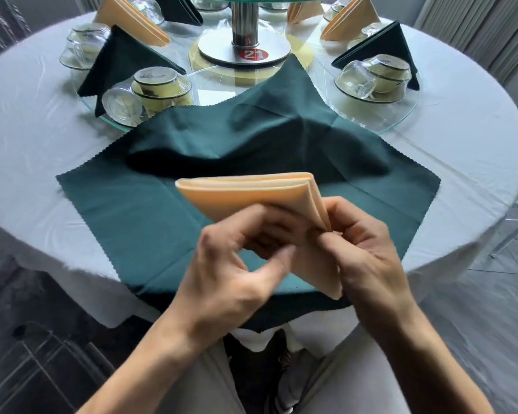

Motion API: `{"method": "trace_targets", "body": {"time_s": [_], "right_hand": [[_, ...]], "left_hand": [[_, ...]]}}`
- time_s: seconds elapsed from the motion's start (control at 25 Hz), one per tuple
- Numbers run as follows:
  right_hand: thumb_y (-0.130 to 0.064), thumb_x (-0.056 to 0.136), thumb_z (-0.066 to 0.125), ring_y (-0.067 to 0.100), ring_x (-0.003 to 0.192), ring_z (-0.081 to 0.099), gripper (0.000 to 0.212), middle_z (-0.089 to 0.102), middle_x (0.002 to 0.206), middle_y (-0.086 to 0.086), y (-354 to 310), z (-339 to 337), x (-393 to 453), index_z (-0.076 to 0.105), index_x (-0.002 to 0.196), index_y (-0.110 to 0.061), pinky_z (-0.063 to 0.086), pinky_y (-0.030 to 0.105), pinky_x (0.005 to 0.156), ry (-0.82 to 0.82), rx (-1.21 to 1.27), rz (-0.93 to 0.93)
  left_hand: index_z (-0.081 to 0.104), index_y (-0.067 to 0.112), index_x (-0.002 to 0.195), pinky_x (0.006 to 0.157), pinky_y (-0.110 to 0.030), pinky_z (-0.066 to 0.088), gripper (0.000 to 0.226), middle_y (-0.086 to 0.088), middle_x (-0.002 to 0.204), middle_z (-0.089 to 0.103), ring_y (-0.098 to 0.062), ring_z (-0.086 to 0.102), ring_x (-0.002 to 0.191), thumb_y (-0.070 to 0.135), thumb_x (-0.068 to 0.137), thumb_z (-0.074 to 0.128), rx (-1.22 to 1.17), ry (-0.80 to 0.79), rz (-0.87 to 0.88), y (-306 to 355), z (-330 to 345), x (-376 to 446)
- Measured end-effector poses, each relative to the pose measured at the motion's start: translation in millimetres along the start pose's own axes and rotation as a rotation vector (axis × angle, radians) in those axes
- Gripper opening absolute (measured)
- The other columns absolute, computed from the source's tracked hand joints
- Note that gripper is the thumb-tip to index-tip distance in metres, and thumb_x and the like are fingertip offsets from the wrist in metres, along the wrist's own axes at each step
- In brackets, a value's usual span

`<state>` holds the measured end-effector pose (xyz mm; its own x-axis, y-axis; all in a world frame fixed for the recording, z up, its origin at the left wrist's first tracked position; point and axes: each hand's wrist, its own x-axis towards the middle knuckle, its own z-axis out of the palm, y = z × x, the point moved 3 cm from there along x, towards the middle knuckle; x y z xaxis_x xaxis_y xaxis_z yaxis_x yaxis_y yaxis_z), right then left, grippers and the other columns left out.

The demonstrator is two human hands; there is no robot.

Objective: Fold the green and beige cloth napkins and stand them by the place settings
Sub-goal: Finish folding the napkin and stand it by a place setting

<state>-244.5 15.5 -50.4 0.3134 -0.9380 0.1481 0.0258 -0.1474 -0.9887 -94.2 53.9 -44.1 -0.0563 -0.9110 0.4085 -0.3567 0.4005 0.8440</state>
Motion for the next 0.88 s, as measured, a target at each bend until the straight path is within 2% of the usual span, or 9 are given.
{"method": "trace_targets", "body": {"time_s": [0.08,0.12,0.24,0.32,0.44,0.52,0.64,0.76,0.88], "right_hand": [[-0.002,0.075,0.047,0.007,0.066,0.049,0.020,0.057,0.070,0.001,-1.1,-15.9,9.6,0.064,0.082,-0.010,0.039,0.020,0.058,-0.083,-0.149,0.048],[-0.003,0.073,0.048,0.008,0.063,0.047,0.018,0.055,0.068,-0.001,-1.4,-21.1,14.2,0.063,0.078,-0.012,0.037,0.019,0.054,-0.141,-0.133,0.103],[-0.005,0.067,0.050,0.013,0.061,0.049,0.020,0.057,0.070,0.005,1.4,-29.9,29.9,0.065,0.078,-0.012,0.039,0.020,0.051,-0.249,0.021,0.283],[-0.011,0.068,0.048,0.014,0.070,0.056,0.030,0.065,0.081,-0.002,16.4,-39.1,43.2,0.066,0.091,-0.018,0.044,0.025,0.060,-0.150,-0.289,0.292],[-0.023,0.084,0.042,0.026,0.107,0.057,0.047,0.060,0.127,-0.001,40.1,-28.9,42.3,0.054,0.130,-0.024,0.044,0.040,0.090,0.055,-1.137,0.053],[-0.034,0.091,0.035,0.032,0.126,0.051,0.054,0.050,0.144,0.005,61.9,-1.1,27.6,0.048,0.140,-0.018,0.040,0.050,0.102,-0.013,-1.295,-0.113],[-0.044,0.098,0.026,0.033,0.138,0.040,0.057,0.039,0.154,0.005,87.7,2.6,8.3,0.041,0.147,-0.019,0.022,0.051,0.111,-0.053,-1.433,-0.122],[-0.045,0.100,0.021,0.029,0.141,0.037,0.057,0.037,0.155,0.002,90.6,-29.8,-7.3,0.036,0.150,-0.023,0.018,0.045,0.112,0.016,-1.433,-0.055],[-0.044,0.100,0.021,0.025,0.142,0.036,0.057,0.039,0.154,-0.001,86.7,-40.9,-19.7,0.034,0.150,-0.022,0.017,0.043,0.114,0.018,-1.408,0.003]], "left_hand": [[0.061,0.020,0.114,0.085,-0.030,0.049,0.043,0.004,0.107,0.065,-0.015,0.062,0.098,0.014,0.075,0.078,0.297,0.186,0.046,-6.3,-17.2,1.6],[0.054,0.025,0.127,0.095,-0.031,0.045,0.059,0.004,0.120,0.060,-0.015,0.058,0.111,0.025,0.074,0.079,0.359,0.134,0.035,-15.1,-24.5,2.6],[0.045,0.035,0.142,0.097,-0.039,0.043,0.070,-0.009,0.123,0.065,-0.019,0.061,0.116,0.029,0.079,0.076,-0.197,-0.343,-0.324,-35.1,-26.1,7.3],[0.054,0.036,0.132,0.089,-0.044,0.049,0.050,-0.012,0.108,0.071,-0.022,0.067,0.098,0.023,0.086,0.070,-0.307,-0.340,-0.438,-50.3,-21.0,5.8],[0.051,0.036,0.132,0.092,-0.039,0.048,0.043,0.007,0.114,0.066,-0.020,0.061,0.105,0.034,0.090,0.056,0.475,-0.141,-0.304,-73.1,-11.9,2.4],[0.045,0.029,0.142,0.098,-0.042,0.042,0.054,0.004,0.137,0.054,-0.022,0.050,0.123,0.045,0.091,0.040,0.780,-0.142,-0.176,-81.3,0.7,-3.7],[0.028,0.031,0.155,0.118,-0.046,0.022,0.058,0.006,0.159,0.032,-0.017,0.026,0.147,0.048,0.100,0.021,0.863,-0.222,-0.129,-94.7,6.2,-14.6],[0.029,0.028,0.154,0.115,-0.034,0.019,0.058,0.010,0.150,0.045,-0.011,0.033,0.142,0.045,0.099,0.026,0.790,-0.168,-0.109,-90.6,-1.3,-19.0],[0.041,0.030,0.146,0.095,-0.029,0.032,0.061,0.017,0.113,0.058,-0.005,0.048,0.106,0.041,0.086,0.049,0.597,-0.194,-0.276,-82.3,-9.9,-3.1]]}}
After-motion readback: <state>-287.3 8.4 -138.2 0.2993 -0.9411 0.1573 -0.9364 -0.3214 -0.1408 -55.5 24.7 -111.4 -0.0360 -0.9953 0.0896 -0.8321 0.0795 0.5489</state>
